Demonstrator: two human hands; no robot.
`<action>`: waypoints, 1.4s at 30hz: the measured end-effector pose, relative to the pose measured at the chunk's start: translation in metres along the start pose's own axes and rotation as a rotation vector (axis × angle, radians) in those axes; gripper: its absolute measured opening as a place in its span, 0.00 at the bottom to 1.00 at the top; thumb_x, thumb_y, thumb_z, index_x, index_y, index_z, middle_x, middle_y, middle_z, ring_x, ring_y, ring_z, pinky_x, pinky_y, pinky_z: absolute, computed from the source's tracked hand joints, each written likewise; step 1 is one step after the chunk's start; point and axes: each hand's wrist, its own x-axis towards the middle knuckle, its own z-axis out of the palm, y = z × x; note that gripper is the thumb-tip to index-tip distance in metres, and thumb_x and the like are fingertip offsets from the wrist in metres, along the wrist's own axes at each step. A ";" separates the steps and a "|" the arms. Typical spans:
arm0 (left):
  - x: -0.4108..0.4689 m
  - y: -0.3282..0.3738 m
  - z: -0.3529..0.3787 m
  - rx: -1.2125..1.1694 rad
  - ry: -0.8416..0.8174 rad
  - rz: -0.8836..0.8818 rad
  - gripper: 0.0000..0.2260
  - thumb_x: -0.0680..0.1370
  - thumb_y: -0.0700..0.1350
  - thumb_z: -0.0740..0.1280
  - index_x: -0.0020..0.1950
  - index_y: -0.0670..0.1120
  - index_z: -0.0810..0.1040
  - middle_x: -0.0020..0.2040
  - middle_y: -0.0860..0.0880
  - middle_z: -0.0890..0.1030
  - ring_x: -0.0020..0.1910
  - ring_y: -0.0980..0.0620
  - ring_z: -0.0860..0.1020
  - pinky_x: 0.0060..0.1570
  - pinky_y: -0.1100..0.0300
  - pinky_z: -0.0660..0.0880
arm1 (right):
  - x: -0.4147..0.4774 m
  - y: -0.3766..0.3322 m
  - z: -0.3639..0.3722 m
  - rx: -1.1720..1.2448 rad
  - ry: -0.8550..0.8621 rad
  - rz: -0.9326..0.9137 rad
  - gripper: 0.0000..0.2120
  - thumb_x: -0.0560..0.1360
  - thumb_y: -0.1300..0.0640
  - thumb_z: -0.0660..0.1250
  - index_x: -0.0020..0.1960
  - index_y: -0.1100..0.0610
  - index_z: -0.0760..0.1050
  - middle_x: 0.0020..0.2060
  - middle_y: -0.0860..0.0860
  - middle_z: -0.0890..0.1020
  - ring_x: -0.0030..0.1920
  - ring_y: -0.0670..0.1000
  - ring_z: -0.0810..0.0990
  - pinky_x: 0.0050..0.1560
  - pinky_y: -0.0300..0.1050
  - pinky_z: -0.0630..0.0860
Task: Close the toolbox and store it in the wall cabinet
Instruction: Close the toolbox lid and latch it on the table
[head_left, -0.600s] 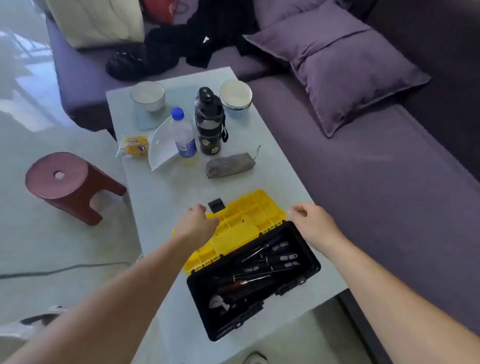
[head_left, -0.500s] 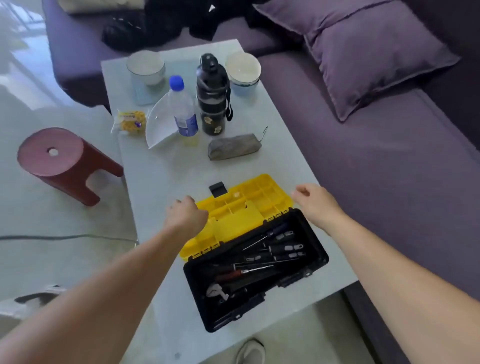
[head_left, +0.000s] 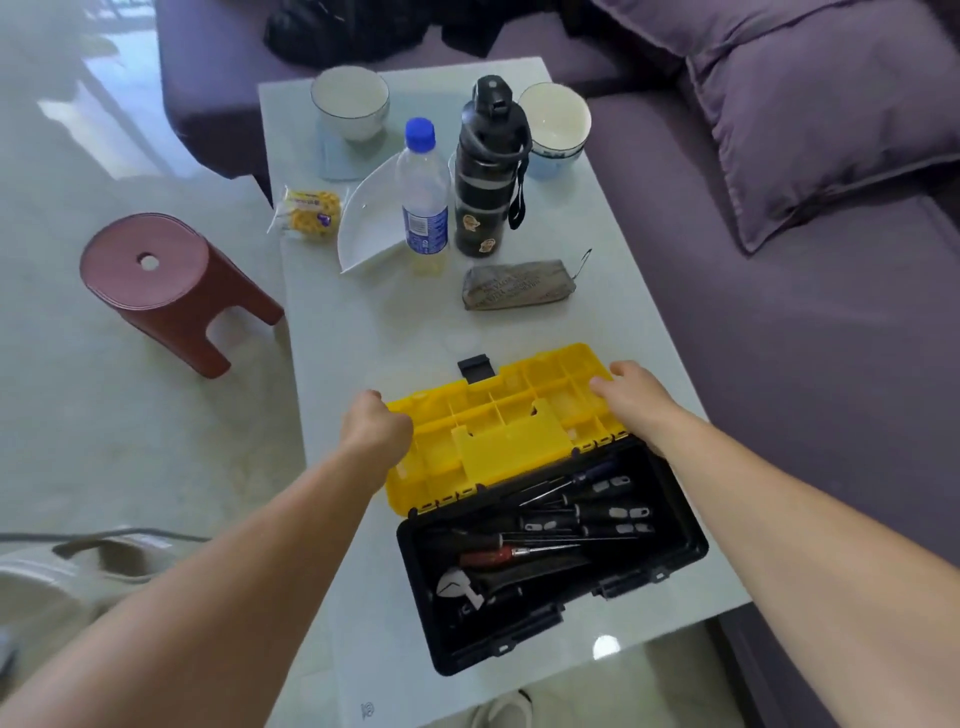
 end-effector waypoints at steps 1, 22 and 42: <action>-0.001 0.000 -0.004 -0.041 -0.004 -0.009 0.28 0.75 0.33 0.63 0.74 0.43 0.62 0.67 0.38 0.71 0.59 0.39 0.74 0.47 0.52 0.72 | -0.003 -0.001 -0.002 0.024 0.007 0.004 0.30 0.78 0.53 0.62 0.76 0.61 0.58 0.75 0.59 0.64 0.74 0.60 0.64 0.70 0.54 0.62; -0.177 -0.041 -0.069 0.336 -0.112 0.861 0.10 0.75 0.51 0.69 0.52 0.48 0.80 0.50 0.53 0.75 0.45 0.52 0.78 0.46 0.56 0.76 | -0.138 0.063 -0.073 0.687 -0.145 -0.003 0.25 0.78 0.42 0.51 0.62 0.54 0.78 0.59 0.52 0.81 0.64 0.52 0.75 0.69 0.53 0.63; -0.170 -0.039 0.010 0.932 -0.131 0.859 0.25 0.68 0.64 0.70 0.60 0.52 0.76 0.58 0.49 0.72 0.57 0.46 0.70 0.45 0.54 0.71 | -0.183 0.143 0.014 0.623 0.186 0.042 0.34 0.75 0.52 0.68 0.77 0.57 0.57 0.76 0.53 0.64 0.74 0.53 0.64 0.66 0.46 0.62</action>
